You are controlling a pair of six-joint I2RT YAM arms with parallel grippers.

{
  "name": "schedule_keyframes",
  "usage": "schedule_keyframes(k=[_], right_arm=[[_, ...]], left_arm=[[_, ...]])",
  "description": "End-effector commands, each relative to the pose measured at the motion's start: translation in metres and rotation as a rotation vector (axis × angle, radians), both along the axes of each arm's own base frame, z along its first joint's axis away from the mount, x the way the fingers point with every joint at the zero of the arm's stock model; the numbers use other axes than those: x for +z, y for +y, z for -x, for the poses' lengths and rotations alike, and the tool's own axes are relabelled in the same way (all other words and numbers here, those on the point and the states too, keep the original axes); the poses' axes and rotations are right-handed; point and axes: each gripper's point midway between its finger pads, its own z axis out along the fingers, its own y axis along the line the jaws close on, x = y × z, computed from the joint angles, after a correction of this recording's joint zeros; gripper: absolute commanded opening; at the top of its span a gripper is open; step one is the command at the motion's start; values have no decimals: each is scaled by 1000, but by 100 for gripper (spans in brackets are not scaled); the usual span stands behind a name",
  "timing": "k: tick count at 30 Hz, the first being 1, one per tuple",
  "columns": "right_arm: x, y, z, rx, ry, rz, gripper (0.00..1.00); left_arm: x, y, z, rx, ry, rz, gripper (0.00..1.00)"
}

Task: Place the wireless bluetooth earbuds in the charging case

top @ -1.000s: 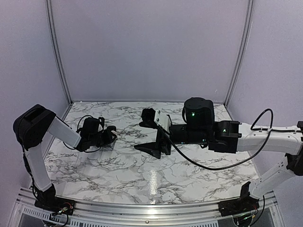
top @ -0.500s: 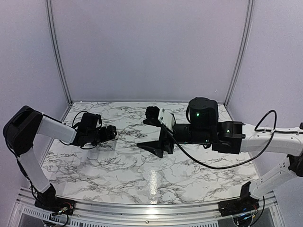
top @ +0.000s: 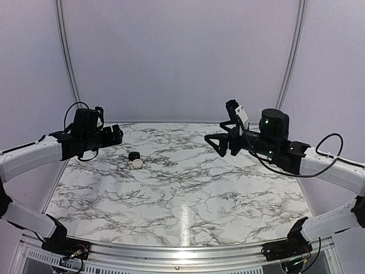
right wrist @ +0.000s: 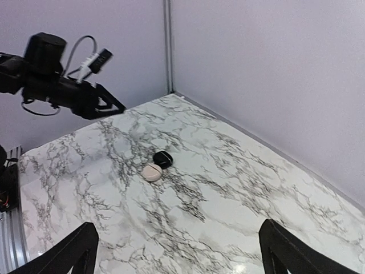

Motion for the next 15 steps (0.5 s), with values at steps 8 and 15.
schedule_keyframes(k=[8,15], right_arm=[[-48,-120,-72,-374,190,-111,99],[-105,-154,-81,-550,292,-97,99]], left_arm=[[45,32,15,65,-80,-95,99],[14,24,24,41,-85,-9,99]])
